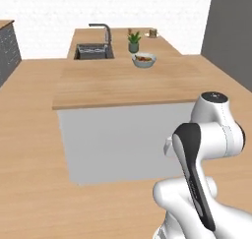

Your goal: Take the strawberry from the fridge and place it on top of the pancake, located on the dining counter.

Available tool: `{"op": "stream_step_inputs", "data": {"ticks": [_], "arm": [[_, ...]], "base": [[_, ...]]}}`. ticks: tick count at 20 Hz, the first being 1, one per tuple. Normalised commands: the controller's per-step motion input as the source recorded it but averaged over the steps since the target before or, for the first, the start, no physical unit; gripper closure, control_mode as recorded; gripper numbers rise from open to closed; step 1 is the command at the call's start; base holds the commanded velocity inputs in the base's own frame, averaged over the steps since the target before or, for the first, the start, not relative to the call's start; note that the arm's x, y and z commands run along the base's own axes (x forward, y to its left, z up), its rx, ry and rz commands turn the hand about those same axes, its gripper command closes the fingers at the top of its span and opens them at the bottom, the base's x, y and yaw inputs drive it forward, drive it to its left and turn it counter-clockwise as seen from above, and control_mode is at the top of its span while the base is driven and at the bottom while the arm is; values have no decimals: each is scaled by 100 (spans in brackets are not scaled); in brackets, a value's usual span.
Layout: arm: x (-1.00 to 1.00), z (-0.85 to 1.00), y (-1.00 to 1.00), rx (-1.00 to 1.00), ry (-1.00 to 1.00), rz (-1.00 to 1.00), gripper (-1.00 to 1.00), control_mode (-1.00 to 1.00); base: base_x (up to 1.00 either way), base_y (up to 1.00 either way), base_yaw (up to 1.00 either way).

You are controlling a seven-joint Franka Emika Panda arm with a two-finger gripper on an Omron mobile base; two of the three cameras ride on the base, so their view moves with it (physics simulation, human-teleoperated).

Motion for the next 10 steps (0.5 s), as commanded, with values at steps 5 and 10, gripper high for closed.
{"op": "stream_step_inputs", "data": {"ticks": [5, 10], "arm": [[0, 0, 0, 0, 0, 0, 100, 100], [0, 0, 0, 0, 0, 0, 100, 100]], "base": [[0, -100, -30], [7, -100, -24]]}}
